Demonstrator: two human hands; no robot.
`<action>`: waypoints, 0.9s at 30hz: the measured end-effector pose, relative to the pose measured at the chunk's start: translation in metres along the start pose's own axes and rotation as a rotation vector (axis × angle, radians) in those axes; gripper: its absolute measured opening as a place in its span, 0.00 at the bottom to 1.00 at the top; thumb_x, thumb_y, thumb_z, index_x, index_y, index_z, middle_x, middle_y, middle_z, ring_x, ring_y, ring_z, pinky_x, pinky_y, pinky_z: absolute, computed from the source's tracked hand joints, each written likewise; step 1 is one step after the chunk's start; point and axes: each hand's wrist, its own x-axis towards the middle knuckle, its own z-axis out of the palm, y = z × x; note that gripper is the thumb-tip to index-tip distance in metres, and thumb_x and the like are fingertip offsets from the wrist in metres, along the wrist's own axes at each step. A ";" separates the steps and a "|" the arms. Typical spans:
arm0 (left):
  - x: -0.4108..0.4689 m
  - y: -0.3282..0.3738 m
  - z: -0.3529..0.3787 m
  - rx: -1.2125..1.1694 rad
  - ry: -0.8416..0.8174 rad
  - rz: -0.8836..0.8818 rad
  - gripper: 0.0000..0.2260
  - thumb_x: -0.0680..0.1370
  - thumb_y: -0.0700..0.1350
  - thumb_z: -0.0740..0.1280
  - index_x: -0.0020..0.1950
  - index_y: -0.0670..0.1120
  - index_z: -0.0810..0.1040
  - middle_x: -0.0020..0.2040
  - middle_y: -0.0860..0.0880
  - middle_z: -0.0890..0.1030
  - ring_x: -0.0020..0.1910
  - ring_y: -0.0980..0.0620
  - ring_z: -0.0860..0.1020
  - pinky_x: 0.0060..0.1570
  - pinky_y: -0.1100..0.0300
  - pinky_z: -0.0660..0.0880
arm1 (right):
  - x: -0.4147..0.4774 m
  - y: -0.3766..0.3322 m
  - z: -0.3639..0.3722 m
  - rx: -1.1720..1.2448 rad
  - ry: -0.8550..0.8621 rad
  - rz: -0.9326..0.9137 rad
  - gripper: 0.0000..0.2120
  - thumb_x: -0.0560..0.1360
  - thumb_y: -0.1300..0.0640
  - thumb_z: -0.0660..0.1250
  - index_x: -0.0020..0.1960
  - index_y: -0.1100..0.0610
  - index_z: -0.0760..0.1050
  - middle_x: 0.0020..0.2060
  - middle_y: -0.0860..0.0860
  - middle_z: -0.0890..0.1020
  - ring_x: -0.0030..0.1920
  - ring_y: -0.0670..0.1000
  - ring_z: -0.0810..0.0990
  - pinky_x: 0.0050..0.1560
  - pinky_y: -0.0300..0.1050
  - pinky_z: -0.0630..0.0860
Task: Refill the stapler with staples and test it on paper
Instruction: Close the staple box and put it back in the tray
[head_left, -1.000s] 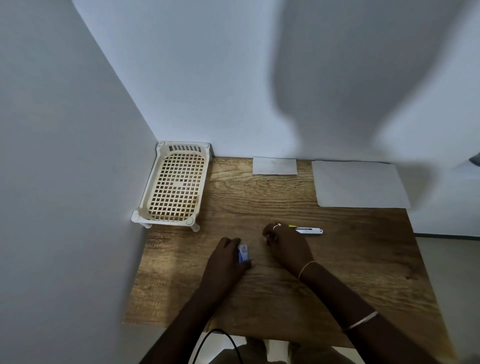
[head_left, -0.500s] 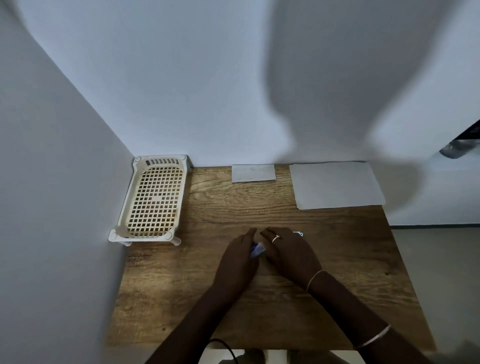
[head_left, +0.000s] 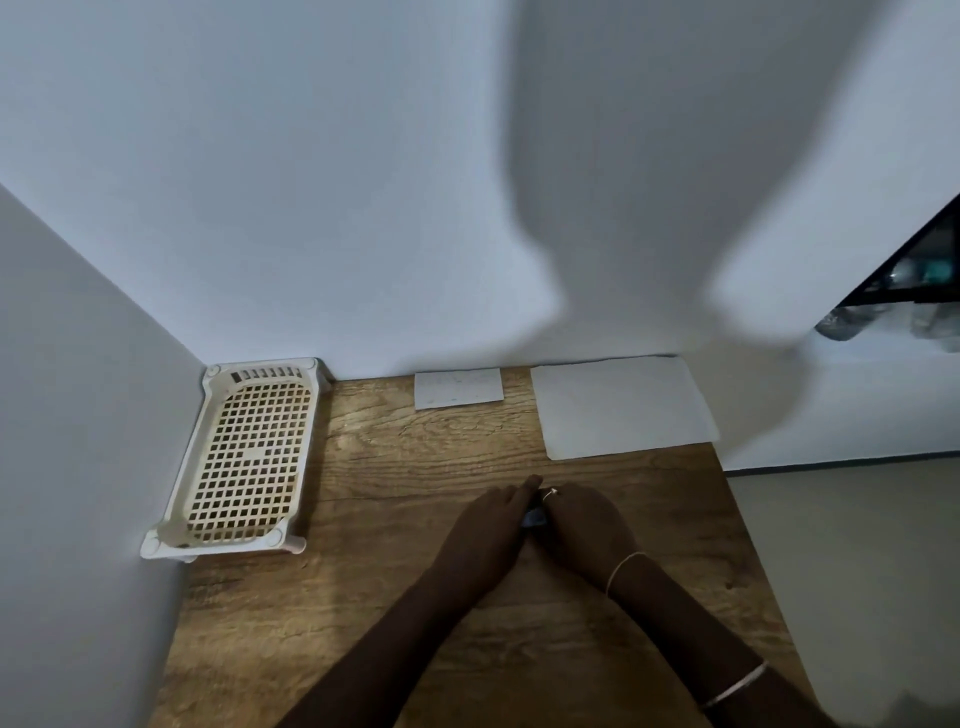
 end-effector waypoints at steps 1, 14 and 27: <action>0.001 -0.001 0.001 0.007 -0.010 0.007 0.30 0.81 0.41 0.63 0.83 0.48 0.57 0.71 0.44 0.76 0.66 0.44 0.75 0.61 0.52 0.71 | 0.001 0.002 0.003 0.015 -0.006 0.013 0.12 0.77 0.50 0.66 0.58 0.52 0.80 0.49 0.51 0.85 0.48 0.52 0.83 0.50 0.46 0.77; 0.008 -0.018 0.005 0.027 -0.096 -0.029 0.33 0.83 0.45 0.61 0.84 0.50 0.49 0.75 0.46 0.72 0.70 0.46 0.72 0.64 0.54 0.69 | 0.014 0.014 0.018 0.171 -0.066 0.015 0.12 0.75 0.49 0.66 0.58 0.44 0.73 0.51 0.47 0.82 0.50 0.49 0.81 0.48 0.43 0.78; -0.011 -0.060 -0.064 0.037 0.039 -0.031 0.29 0.83 0.45 0.64 0.82 0.50 0.58 0.70 0.44 0.77 0.65 0.45 0.76 0.61 0.52 0.74 | 0.063 -0.043 -0.008 0.251 0.000 -0.150 0.10 0.73 0.42 0.63 0.52 0.43 0.72 0.43 0.45 0.81 0.41 0.43 0.78 0.38 0.38 0.76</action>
